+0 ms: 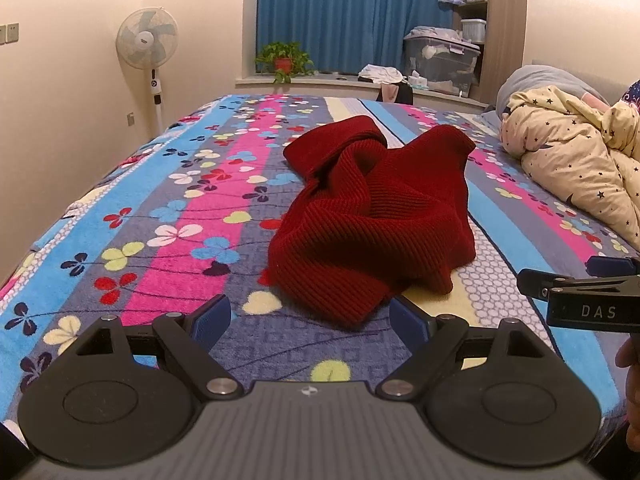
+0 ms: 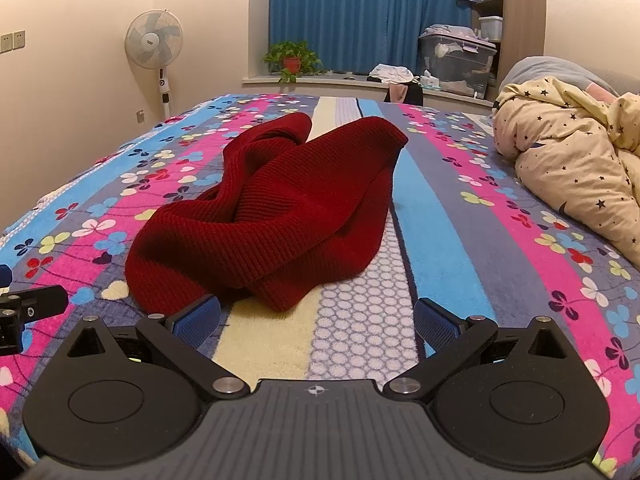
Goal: Fold small clothes
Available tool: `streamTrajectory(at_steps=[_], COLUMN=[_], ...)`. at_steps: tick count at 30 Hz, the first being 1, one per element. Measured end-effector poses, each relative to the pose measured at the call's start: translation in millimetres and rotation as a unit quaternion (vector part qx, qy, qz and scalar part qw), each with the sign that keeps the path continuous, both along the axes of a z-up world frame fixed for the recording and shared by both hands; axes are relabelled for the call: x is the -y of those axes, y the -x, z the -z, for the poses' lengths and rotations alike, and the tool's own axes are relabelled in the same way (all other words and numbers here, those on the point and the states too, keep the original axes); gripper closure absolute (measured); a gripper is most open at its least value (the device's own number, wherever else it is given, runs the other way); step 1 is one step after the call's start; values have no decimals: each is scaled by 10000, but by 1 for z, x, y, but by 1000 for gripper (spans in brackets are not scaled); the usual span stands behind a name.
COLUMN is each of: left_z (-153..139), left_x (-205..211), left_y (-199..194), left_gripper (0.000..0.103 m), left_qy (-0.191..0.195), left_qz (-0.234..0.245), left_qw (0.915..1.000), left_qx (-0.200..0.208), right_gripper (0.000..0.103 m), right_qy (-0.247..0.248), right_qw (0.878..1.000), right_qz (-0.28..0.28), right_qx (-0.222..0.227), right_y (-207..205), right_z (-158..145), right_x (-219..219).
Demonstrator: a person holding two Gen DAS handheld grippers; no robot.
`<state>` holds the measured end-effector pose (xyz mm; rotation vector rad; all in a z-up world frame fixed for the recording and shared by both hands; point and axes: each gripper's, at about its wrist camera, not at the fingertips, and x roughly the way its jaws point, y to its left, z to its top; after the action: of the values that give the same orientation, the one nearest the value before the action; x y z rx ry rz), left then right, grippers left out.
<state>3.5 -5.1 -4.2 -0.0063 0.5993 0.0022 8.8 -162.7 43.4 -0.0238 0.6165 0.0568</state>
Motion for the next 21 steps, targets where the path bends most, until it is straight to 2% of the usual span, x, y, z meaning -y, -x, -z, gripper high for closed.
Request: streamTrajectory(at_steps=[21], left_z=[-1], left_x=[2], left_y=[2], left_gripper=[13], left_qy=[-3], left_qz=[17], left_qw=[10000], left_qx=[18], right_gripper=[1], right_qy=[-1], right_qw=[10000], right_qz=[-4], right_qx=[-2], right_y=[0], right_z=[0], right_x=[-1])
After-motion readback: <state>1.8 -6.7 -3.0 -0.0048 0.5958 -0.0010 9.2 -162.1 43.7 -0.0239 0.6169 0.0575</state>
